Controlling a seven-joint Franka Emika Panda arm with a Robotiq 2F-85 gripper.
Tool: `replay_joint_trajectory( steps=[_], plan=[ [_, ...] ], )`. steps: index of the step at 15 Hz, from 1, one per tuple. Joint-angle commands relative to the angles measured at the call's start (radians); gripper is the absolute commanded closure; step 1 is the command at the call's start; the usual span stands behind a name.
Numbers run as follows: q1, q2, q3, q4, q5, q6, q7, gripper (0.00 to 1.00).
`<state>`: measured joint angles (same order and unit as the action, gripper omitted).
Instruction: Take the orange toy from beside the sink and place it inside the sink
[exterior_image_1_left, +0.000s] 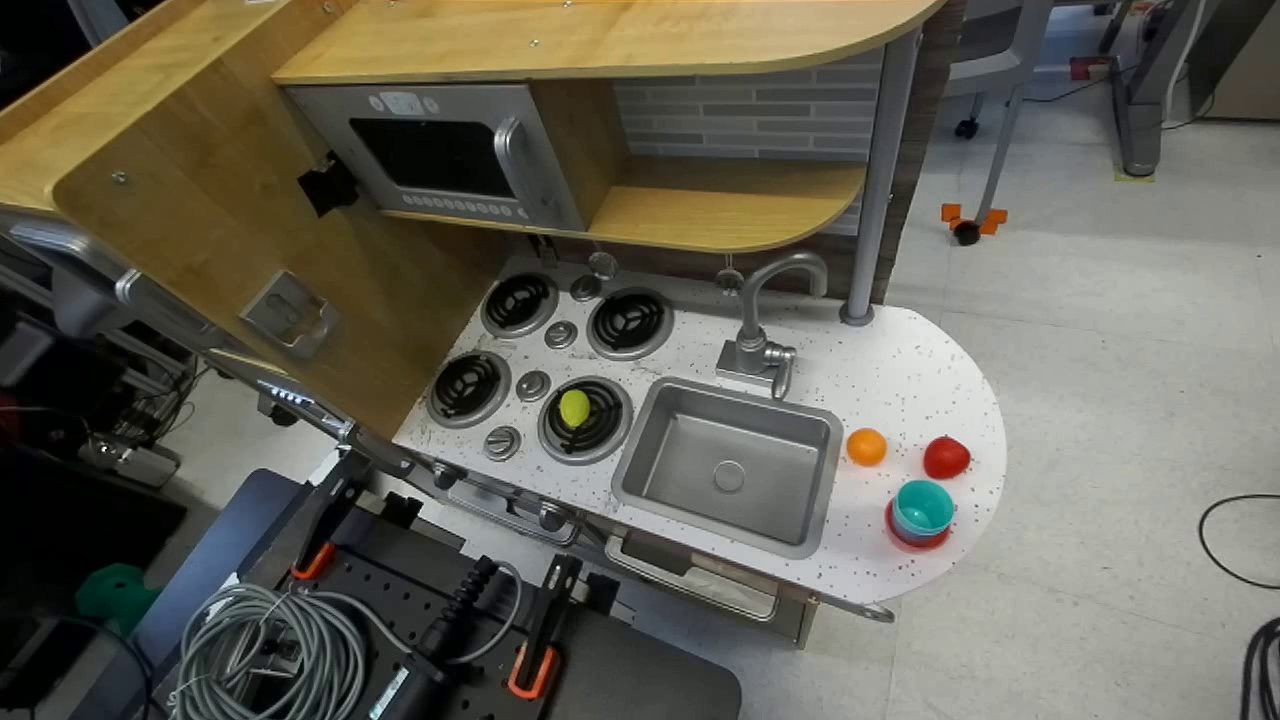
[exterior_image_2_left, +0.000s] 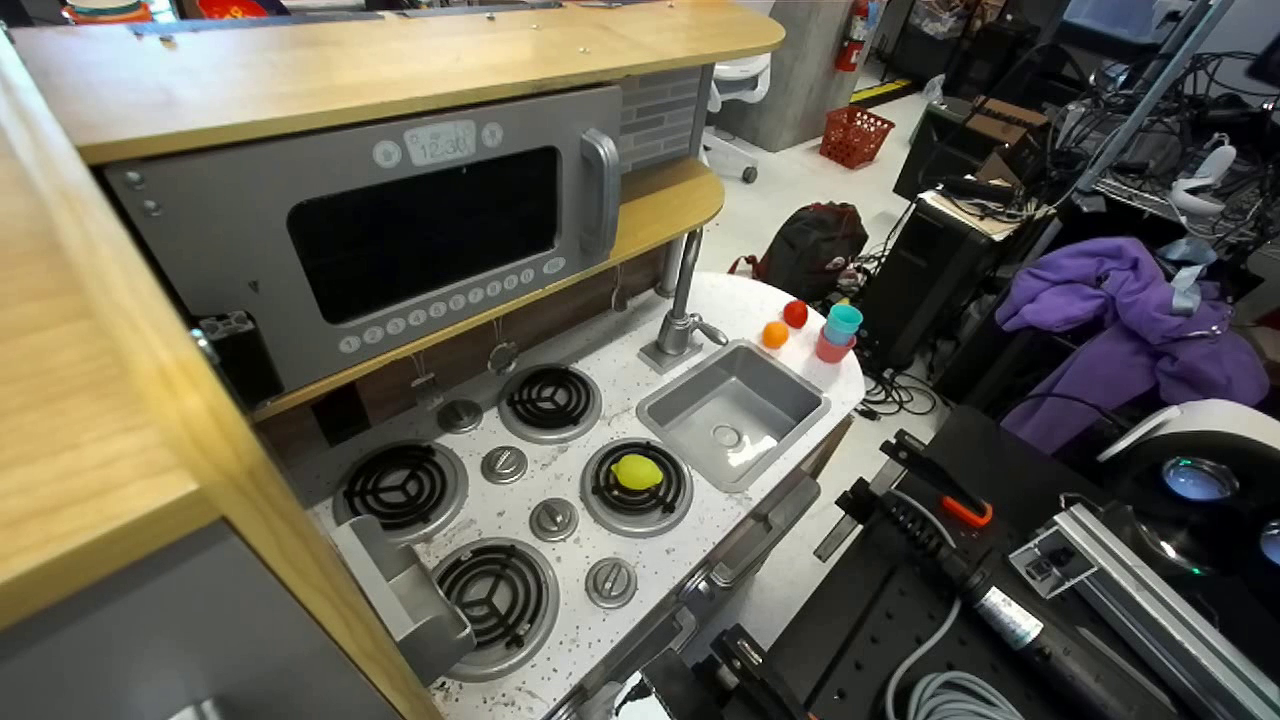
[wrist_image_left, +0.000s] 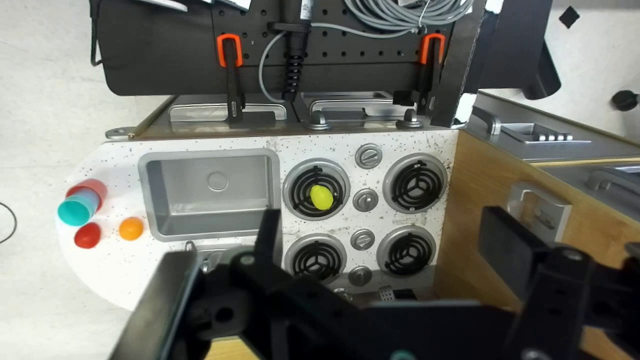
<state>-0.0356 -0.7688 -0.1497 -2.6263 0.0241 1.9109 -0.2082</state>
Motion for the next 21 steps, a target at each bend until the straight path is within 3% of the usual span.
replay_joint_trajectory(
  steps=[1, 4, 10, 21],
  plan=[
    [0.009, 0.199, 0.057, 0.114, -0.037, 0.068, 0.032, 0.00],
    [-0.006, 0.329, 0.092, 0.175, -0.074, 0.138, 0.059, 0.00],
    [-0.039, 0.590, 0.069, 0.298, -0.180, 0.238, 0.043, 0.00],
    [-0.089, 0.906, 0.018, 0.465, -0.162, 0.354, -0.051, 0.00]
  ],
)
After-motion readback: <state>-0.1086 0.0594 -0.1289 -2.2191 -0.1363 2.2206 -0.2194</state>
